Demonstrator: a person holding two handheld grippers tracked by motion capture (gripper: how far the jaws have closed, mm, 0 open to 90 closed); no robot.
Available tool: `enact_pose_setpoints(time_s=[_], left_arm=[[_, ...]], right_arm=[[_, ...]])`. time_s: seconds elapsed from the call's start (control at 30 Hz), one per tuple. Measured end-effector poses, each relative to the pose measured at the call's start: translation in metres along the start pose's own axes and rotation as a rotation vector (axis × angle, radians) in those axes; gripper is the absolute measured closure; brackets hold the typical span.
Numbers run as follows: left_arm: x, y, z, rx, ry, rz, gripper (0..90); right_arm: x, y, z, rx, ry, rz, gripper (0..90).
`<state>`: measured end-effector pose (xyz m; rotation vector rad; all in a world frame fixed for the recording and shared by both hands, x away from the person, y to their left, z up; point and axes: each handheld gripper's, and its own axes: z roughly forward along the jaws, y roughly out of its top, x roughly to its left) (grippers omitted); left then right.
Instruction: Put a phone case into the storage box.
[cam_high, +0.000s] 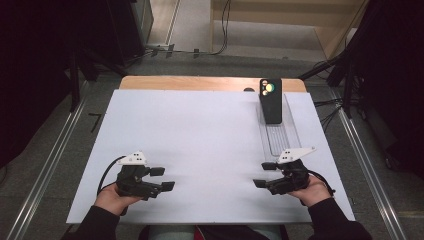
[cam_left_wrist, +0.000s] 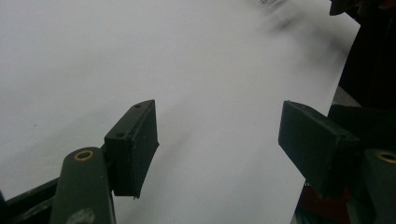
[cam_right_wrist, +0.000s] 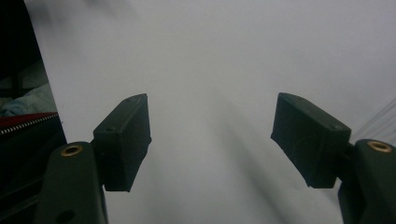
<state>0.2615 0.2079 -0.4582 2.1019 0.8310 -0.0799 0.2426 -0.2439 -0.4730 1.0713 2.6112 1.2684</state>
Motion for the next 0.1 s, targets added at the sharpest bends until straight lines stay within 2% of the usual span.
enact_pose_setpoints(time_s=[0.1], left_arm=[[0.0017,-0.0002,-0.0006,-0.008,0.005,-0.007,28.3]], right_arm=[[-0.001,-0.0001,-0.0007,-0.003,0.005,0.004,25.5]])
